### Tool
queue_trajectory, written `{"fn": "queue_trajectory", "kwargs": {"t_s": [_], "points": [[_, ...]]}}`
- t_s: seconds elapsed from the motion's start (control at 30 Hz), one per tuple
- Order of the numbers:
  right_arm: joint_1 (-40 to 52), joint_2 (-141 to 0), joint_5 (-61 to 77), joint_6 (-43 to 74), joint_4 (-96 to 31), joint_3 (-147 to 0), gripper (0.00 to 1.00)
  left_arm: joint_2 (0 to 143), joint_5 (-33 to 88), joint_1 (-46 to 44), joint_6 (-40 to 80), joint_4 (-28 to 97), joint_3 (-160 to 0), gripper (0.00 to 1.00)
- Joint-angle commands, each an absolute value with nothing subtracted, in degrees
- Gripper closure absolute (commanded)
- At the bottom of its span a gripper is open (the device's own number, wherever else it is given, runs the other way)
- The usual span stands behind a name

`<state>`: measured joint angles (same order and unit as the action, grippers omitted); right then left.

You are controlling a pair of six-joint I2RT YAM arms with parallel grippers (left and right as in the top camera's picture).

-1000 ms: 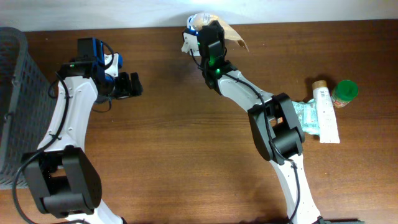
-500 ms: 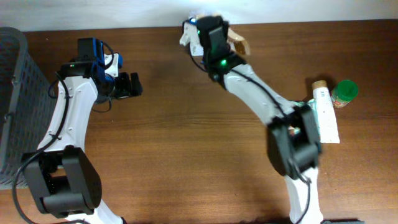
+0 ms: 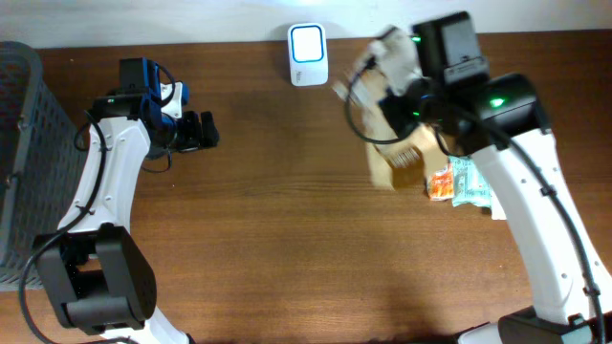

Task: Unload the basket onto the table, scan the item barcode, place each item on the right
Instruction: 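Carry the rice bag to the right side and lower it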

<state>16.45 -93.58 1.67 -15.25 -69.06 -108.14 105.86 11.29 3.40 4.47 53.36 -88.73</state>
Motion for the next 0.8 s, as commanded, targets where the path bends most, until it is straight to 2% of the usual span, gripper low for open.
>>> {"fn": "queue_trajectory", "kwargs": {"t_s": [0.0,0.07,0.23,0.4,0.47,0.57,0.67,0.73,0.77], "points": [[10.26,-94.06,6.04,-6.31,-74.15,-104.07,0.95,105.95,11.07,3.44,3.99,53.25,-88.77,0.01],[7.70,-94.13,6.04,-6.28,-73.41,-99.55,0.95,105.95,11.09,3.44,4.01,53.25,-88.75,0.01],[-1.17,-94.13,7.22,-5.21,-62.22,-82.48,0.95,105.95,11.07,3.44,3.99,53.25,-88.77,0.01],[-2.59,-93.45,7.35,-5.28,-60.34,-81.97,0.95,105.95,11.09,3.44,3.99,53.25,-88.77,0.01],[-1.85,-91.81,7.66,-5.30,-61.80,-85.01,0.85,105.95,11.09,3.44,3.99,53.25,-88.77,0.01],[-0.62,-88.25,8.05,-5.28,-65.67,-90.41,0.79,105.95,11.07,3.44,3.99,53.25,-88.77,0.01],[0.58,-82.13,11.16,-5.26,-70.48,-97.49,0.69,105.95,11.09,3.44,3.99,53.25,-88.75,0.01],[0.75,-77.78,15.00,-5.23,-73.30,-101.38,0.54,105.95,11.09,3.44,4.01,53.25,-88.77,0.01],[0.75,-76.38,16.45,-5.23,-74.19,-102.32,0.30,105.95,11.07,3.44,3.99,53.25,-88.77,0.01]]}}
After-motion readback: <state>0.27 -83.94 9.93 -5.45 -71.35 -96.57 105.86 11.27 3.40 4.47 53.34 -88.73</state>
